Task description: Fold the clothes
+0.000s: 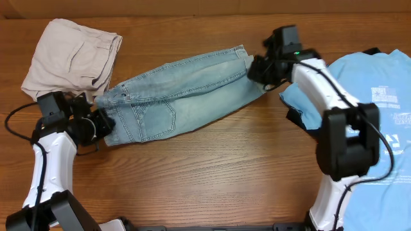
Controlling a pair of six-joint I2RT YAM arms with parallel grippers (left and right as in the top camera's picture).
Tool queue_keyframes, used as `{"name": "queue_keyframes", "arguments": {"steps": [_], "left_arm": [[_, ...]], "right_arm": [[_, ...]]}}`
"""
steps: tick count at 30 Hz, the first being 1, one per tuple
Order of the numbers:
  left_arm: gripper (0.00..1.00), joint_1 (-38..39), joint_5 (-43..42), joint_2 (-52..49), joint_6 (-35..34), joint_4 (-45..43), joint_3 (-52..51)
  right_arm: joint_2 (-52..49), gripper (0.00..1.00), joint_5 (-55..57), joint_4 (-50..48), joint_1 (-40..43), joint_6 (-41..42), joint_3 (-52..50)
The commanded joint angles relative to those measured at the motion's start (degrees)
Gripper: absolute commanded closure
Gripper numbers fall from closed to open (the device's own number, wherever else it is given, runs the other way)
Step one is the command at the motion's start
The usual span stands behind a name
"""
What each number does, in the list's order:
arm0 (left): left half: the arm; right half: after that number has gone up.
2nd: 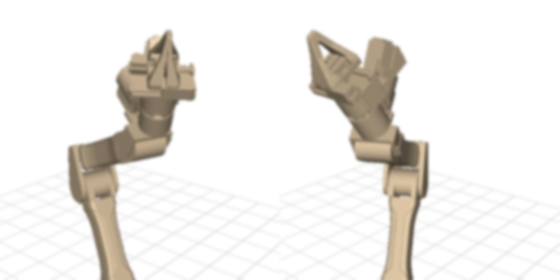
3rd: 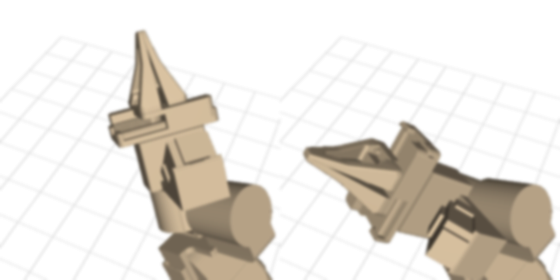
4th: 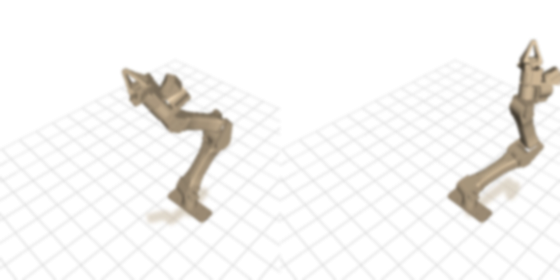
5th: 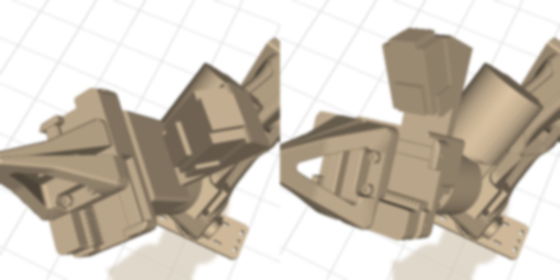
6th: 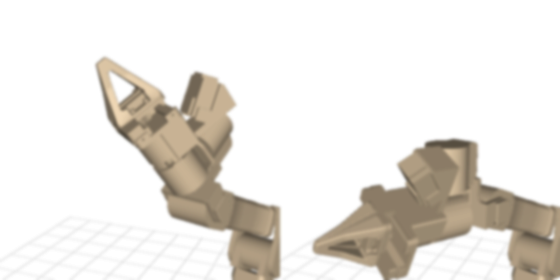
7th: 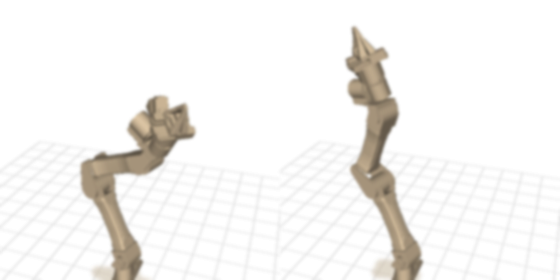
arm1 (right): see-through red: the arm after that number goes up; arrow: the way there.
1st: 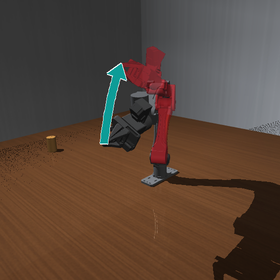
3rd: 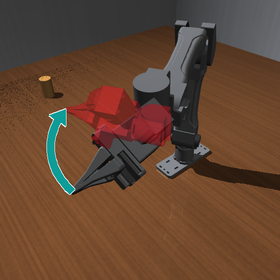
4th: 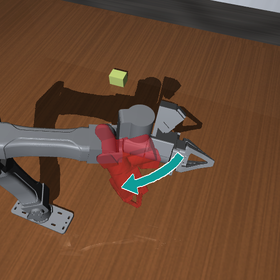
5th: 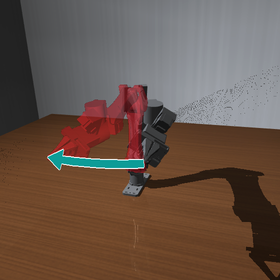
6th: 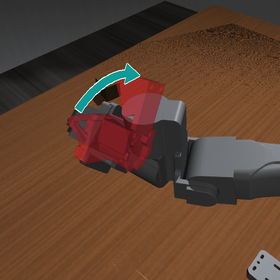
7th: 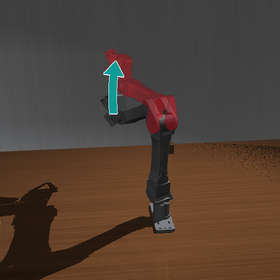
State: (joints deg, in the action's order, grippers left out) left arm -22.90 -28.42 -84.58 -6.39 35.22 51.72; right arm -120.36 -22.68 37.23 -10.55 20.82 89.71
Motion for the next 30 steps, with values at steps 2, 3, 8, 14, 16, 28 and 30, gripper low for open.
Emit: {"name": "queue_keyframes", "arguments": {"steps": [2, 3, 8, 14, 16, 28, 30], "left_arm": [[0.96, 2.67, -7.34, -0.39, 5.84, 1.88, 0.66], [0.96, 3.45, -6.88, -0.39, 6.60, 2.49, 0.85], [0.96, 8.76, 3.87, -0.46, 6.58, 3.13, 0.94], [0.94, 14.21, 17.00, -1.79, 2.01, 3.23, 0.87], [0.92, 14.32, 16.98, -2.75, 0.50, 3.04, 0.87], [0.96, 14.53, 6.82, -4.13, 1.27, -1.73, 0.90], [0.96, 14.53, 11.98, -4.13, -0.42, -1.57, 0.90]], "right_arm": [[-3.98, 0.96, -4.96, -2.86, -3.04, 7.56, -0.63], [-4.68, 0.96, -3.93, -3.10, -3.69, 10.84, -0.63], [-8.55, 0.96, -1.62, -6.67, -7.23, 22.91, -0.63], [-8.87, 0.96, -20.68, -41.29, -8.31, 9.73, 0.44], [-8.68, 0.96, -25.27, -48.76, -7.37, 15.19, 2.62], [-7.23, 0.96, -15.67, -14.21, -2.97, 6.56, 4.57], [-6.54, 0.94, -14.45, -11.23, -1.09, 3.41, 4.55]]}}
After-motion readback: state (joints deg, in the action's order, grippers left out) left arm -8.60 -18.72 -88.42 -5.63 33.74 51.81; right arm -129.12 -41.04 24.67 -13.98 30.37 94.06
